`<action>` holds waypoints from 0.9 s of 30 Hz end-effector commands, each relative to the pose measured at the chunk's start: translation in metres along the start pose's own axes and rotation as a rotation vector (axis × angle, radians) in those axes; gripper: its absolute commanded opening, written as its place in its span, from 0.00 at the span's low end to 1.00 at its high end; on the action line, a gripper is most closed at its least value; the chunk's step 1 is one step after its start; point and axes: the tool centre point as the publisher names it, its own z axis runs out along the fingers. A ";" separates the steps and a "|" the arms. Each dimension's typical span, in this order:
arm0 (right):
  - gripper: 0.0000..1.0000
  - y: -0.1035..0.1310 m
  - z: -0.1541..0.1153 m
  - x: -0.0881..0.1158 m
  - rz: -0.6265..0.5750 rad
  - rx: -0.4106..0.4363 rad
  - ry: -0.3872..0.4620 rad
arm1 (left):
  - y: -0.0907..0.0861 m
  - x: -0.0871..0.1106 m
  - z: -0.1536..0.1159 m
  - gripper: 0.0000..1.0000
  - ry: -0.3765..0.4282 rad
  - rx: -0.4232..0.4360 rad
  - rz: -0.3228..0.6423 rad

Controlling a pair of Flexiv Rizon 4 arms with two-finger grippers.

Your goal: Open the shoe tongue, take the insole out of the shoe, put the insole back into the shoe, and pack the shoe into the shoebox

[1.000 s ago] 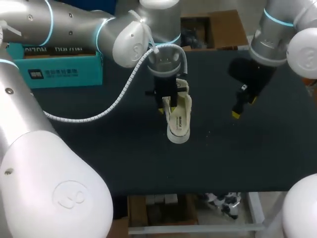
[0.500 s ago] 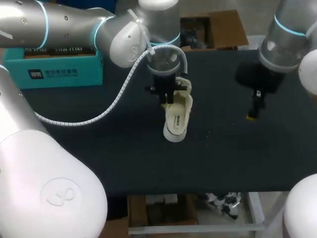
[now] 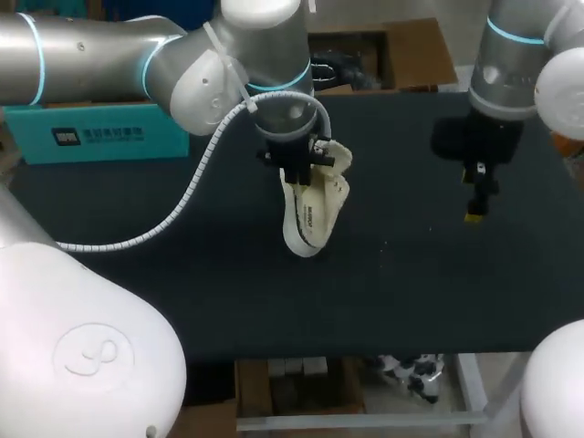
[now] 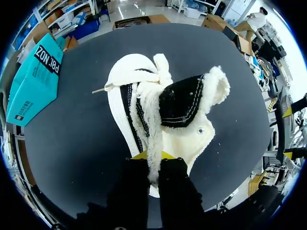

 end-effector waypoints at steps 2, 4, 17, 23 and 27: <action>1.00 0.004 -0.002 -0.004 0.002 0.027 0.064 | 0.008 -0.020 -0.056 0.00 0.018 0.129 0.097; 1.00 0.004 -0.002 -0.004 0.002 0.027 0.064 | -0.001 -0.027 -0.070 0.00 0.021 0.161 0.160; 1.00 0.004 -0.002 -0.004 0.002 0.027 0.064 | -0.081 -0.136 -0.148 0.00 -0.071 0.291 0.647; 1.00 0.004 -0.002 -0.004 0.002 0.027 0.064 | -0.118 -0.210 -0.180 0.00 -0.113 0.335 0.755; 1.00 0.004 -0.002 -0.004 0.002 0.027 0.064 | -0.139 -0.259 -0.196 0.00 -0.148 0.357 0.768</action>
